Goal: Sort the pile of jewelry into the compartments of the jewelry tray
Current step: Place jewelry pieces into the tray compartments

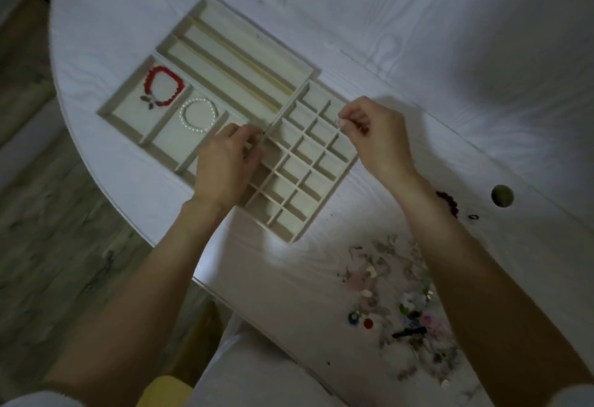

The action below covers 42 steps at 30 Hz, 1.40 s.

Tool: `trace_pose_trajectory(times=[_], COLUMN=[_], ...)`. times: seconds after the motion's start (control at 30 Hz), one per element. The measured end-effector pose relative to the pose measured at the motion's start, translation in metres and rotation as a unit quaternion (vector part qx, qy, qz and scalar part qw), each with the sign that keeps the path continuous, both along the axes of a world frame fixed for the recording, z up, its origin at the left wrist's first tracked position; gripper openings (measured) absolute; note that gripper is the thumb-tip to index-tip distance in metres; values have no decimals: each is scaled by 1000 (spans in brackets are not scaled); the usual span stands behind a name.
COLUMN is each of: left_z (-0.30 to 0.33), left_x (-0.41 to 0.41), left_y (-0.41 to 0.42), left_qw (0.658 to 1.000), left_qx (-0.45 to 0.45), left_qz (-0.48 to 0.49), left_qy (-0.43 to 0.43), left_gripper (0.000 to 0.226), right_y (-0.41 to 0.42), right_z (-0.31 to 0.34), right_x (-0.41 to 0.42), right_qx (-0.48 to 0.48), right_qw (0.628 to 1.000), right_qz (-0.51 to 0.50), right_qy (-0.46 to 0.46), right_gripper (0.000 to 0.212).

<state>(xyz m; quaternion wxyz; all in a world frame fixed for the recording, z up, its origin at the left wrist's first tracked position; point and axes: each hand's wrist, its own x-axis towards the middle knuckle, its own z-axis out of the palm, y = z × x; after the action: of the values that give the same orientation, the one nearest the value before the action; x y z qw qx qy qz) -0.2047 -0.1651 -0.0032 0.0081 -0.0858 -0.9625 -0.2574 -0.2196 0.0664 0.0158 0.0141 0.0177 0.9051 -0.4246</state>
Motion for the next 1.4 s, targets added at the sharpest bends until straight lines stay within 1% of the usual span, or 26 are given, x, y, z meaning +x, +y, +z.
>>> trace_pose_trajectory(times=[0.07, 0.13, 0.2, 0.23, 0.27, 0.3, 0.4, 0.43, 0.57, 0.7, 0.8, 0.9, 1.1, 1.17, 1.27, 1.4], left_z=[-2, -6, -8, -9, -10, -11, -13, -14, -16, -15, -16, -18, -21, -20, -22, -25], left_x=[-1, -3, -4, -4, -4, -4, -4, -4, -3, -4, -5, -5, -5, -5, -6, -5], left_y=[-1, -2, -2, -2, -3, -3, -3, -2, -1, -3, -4, -4, -4, -5, -5, -5], left_qw=[1000, 1000, 999, 999, 999, 998, 996, 995, 994, 994, 994, 994, 994, 994, 994, 995], left_qx=[11, 18, 30, 38, 45, 53, 76, 79, 88, 93, 87, 89, 90, 91, 89, 86], left_qz=[4, 9, 18, 22, 24, 27, 42, 47, 58, 55, 54, 53, 52, 52, 49, 38], left_qy=[7, 13, 11, 12, 15, 19, 30, 31, 33, 22, 27, 36, 39, 36, 33, 35], left_gripper=[20, 20, 19, 19, 18, 17, 13, 12, 12, 14, 12, 12, 12, 13, 12, 12], right_y=[-11, -21, -27, -29, -31, -30, -21, -17, -26, -39, -41, -44, -55, -58, -59, -56], right_z=[-6, -15, -23, -26, -27, -27, -22, -20, -19, -16, -19, -25, -35, -36, -37, -35], right_x=[-24, -43, -56, -59, -59, -58, -49, -47, -56, -71, -74, -72, -67, -67, -66, -62], right_qx=[26, 89, 182, 212, 221, 224, 234, 232, 238, 328, 335, 335, 342, 358, 370, 378], right_qw=[999, 994, 978, 972, 970, 970, 966, 966, 967, 942, 941, 942, 936, 929, 923, 921], right_qz=[18, 50, 93, 105, 101, 90, 38, 24, 34, 57, 39, 15, -53, -69, -74, -50], right_qy=[28, 47, 33, 19, 11, 18, 107, 113, 89, 48, 13, 31, 56, 64, 72, 86], right_gripper=[5, 8, 16, 20, 22, 22, 18, 15, 12, 19, 12, 11, 19, 21, 24, 29])
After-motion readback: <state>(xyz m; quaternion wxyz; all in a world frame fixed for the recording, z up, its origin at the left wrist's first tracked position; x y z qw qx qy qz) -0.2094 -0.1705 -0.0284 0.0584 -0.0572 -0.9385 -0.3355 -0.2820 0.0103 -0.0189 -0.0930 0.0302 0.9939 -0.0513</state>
